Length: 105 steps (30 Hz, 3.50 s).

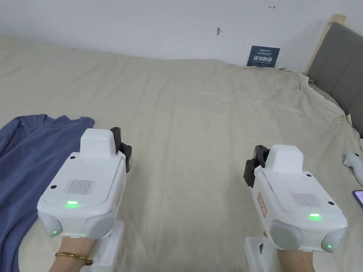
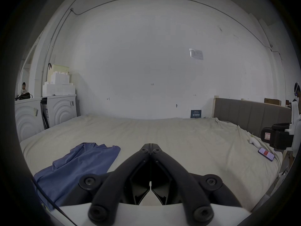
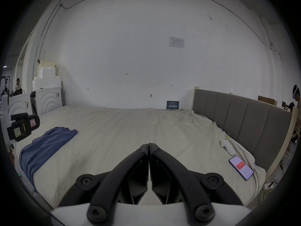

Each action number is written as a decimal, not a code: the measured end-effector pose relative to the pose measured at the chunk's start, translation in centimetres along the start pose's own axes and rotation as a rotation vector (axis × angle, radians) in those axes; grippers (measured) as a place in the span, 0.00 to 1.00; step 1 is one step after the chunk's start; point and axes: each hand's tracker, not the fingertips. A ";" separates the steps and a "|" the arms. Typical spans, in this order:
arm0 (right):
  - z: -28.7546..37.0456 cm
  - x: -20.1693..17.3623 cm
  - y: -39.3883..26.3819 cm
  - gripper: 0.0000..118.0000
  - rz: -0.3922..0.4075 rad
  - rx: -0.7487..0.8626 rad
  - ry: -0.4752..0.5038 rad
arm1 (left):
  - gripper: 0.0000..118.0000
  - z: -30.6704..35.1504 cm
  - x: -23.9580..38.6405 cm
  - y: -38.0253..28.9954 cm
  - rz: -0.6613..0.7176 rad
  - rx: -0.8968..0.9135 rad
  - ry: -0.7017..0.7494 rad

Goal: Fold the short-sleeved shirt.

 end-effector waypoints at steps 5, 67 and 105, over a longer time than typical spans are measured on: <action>0.1 0.0 -0.2 0.00 0.000 -0.007 -0.002 | 0.00 0.1 0.5 -0.5 -0.027 -0.012 -0.016; 0.5 -0.3 0.0 0.00 0.029 0.008 0.005 | 0.00 0.7 0.9 -0.4 -0.035 0.002 -0.036; -0.9 -18.9 1.7 0.00 0.136 0.039 0.478 | 0.00 10.3 -16.3 -1.3 0.043 -0.010 0.462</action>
